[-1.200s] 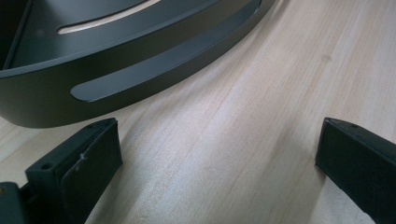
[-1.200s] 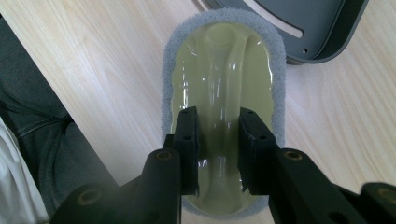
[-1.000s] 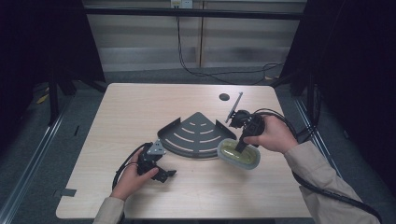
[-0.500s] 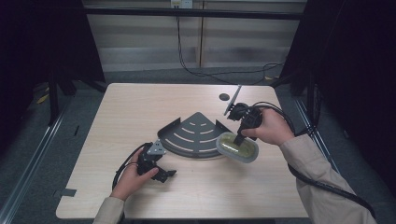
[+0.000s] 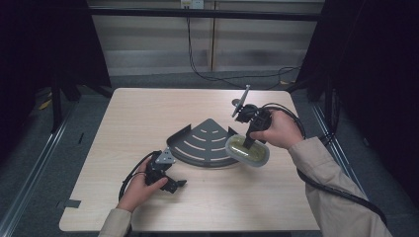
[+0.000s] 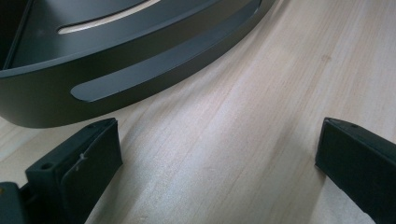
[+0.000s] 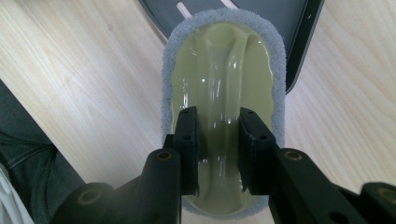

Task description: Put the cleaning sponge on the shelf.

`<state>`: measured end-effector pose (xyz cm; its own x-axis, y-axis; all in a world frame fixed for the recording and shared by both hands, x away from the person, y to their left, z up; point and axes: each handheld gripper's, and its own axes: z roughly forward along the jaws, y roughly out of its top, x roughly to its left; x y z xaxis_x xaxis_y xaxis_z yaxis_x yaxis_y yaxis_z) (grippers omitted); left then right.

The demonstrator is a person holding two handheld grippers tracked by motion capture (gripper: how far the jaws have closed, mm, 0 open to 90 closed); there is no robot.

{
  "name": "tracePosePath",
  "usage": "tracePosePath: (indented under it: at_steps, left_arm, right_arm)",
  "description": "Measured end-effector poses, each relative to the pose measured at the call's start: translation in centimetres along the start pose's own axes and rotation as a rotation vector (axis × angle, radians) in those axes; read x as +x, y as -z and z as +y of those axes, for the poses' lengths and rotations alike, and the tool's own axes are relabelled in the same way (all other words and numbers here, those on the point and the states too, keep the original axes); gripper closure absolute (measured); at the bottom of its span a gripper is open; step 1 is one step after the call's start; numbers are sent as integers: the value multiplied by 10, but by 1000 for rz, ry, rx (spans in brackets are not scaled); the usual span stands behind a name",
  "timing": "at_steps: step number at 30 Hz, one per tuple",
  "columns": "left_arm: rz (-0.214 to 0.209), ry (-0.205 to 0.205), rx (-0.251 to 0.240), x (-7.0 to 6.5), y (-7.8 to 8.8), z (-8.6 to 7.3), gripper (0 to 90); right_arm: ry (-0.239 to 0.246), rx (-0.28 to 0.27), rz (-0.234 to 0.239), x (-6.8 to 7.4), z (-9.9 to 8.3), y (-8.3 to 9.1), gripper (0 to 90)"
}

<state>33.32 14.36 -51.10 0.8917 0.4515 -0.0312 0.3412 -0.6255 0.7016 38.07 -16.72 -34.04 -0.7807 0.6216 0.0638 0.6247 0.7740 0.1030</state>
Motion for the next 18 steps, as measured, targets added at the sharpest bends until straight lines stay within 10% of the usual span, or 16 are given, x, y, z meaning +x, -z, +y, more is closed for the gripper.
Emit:
tracePosePath:
  at_steps: [18]
  left_arm:
    - [0,0,0,0,0,0,0]
  right_arm:
    - [-41,-16,-15,-10,14,0,713]
